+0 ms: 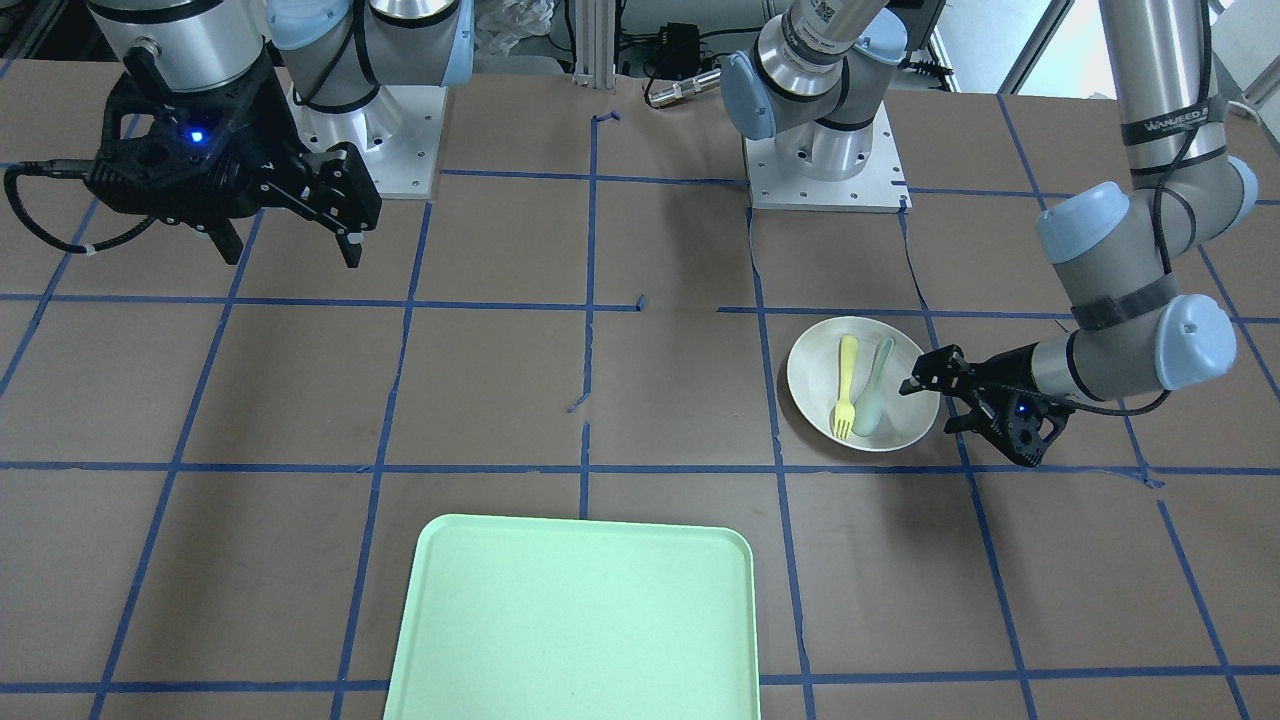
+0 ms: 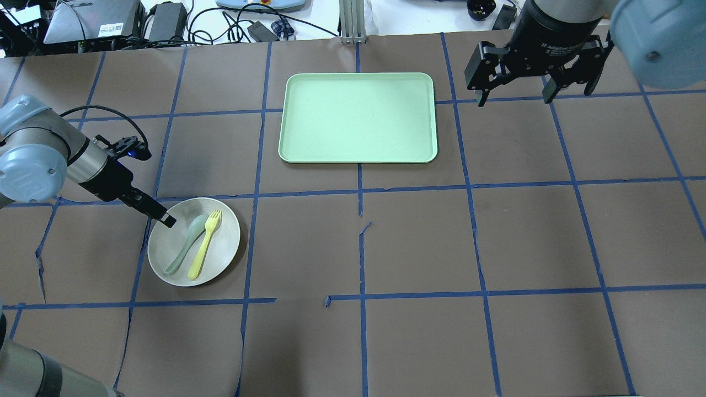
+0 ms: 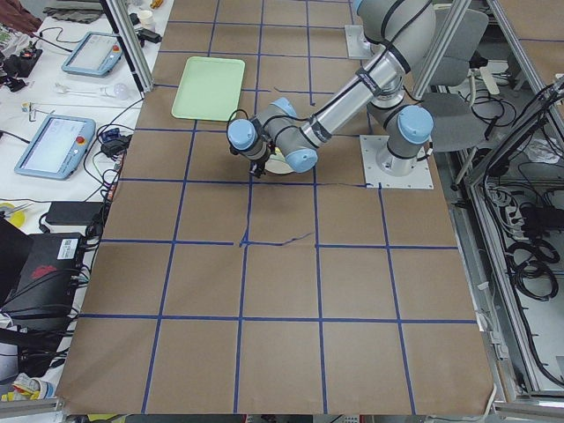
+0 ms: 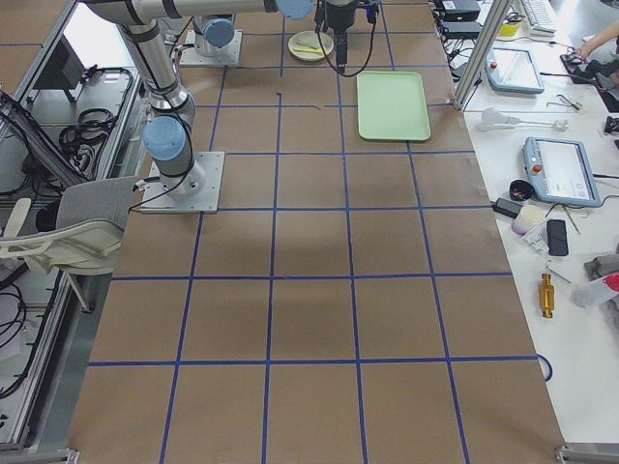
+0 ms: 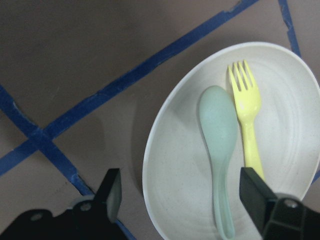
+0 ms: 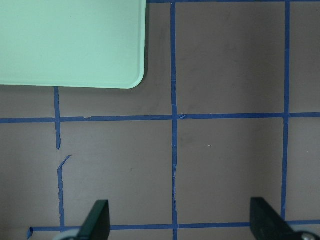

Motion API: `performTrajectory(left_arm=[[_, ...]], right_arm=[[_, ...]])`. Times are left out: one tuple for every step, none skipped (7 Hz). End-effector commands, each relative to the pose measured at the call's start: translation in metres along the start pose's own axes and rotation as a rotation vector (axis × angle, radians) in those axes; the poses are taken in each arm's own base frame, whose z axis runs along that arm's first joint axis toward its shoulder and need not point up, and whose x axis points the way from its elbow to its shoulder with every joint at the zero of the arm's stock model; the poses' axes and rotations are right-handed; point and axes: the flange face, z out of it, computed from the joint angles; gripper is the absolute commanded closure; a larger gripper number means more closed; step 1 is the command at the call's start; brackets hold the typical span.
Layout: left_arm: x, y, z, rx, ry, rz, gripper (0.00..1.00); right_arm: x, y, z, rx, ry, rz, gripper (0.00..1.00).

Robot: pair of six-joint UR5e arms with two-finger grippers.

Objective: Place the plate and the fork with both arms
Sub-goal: 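Lower the left gripper to the rim of the white plate and grasp it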

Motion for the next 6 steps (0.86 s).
performTrajectory(left_arm=[[-0.006,-0.001,0.011,-0.010,0.017,-0.005,0.14],[-0.009,-0.002,0.012,-0.012,0.019,-0.007,0.25],[-0.012,-0.002,0.015,-0.023,0.019,-0.011,0.64],[-0.018,0.002,0.013,-0.079,-0.018,-0.017,1.00],[-0.019,0.001,0.011,-0.079,-0.023,-0.024,1.00],[-0.021,-0.002,0.005,-0.072,-0.036,-0.030,1.00]], right_arm=[[0.000,0.000,0.001,-0.002,0.000,0.000,0.00],[0.000,0.000,0.001,-0.002,0.000,0.000,0.00],[0.000,0.000,0.001,-0.002,0.000,0.000,0.00],[0.000,0.000,0.001,-0.002,0.000,0.000,0.00],[0.000,0.000,0.001,-0.002,0.000,0.000,0.00],[0.000,0.000,0.001,-0.002,0.000,0.000,0.00]])
